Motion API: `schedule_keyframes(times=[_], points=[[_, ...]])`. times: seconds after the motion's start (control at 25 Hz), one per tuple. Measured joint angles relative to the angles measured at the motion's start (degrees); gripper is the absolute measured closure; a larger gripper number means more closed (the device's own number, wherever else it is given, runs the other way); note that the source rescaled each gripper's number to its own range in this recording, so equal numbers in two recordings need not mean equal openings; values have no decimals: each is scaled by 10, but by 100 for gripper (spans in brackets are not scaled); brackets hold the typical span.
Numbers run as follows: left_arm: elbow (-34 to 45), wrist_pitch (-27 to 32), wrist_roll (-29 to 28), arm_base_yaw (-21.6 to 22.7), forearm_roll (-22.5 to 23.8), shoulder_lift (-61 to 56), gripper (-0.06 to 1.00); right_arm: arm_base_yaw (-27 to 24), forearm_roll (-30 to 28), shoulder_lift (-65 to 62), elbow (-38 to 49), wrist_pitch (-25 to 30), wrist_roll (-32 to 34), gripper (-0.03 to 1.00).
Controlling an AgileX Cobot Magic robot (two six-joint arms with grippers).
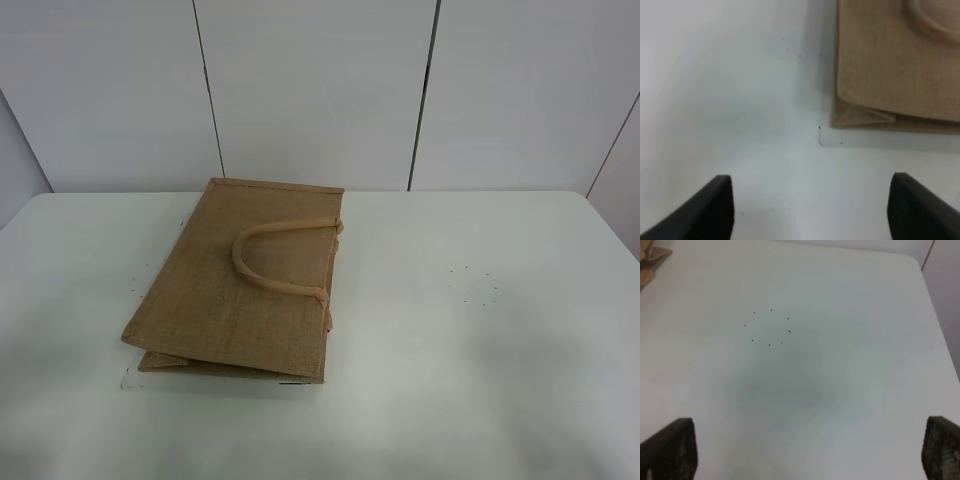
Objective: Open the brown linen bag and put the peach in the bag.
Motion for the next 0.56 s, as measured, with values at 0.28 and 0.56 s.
schedule_keyframes(times=[0.28,0.56], points=[[0,1,0,-3,-3,-6,4,0,0,0,0,0,0,-3],[0,1,0,-3,-4,-6,4,0,0,0,0,0,0,-3]])
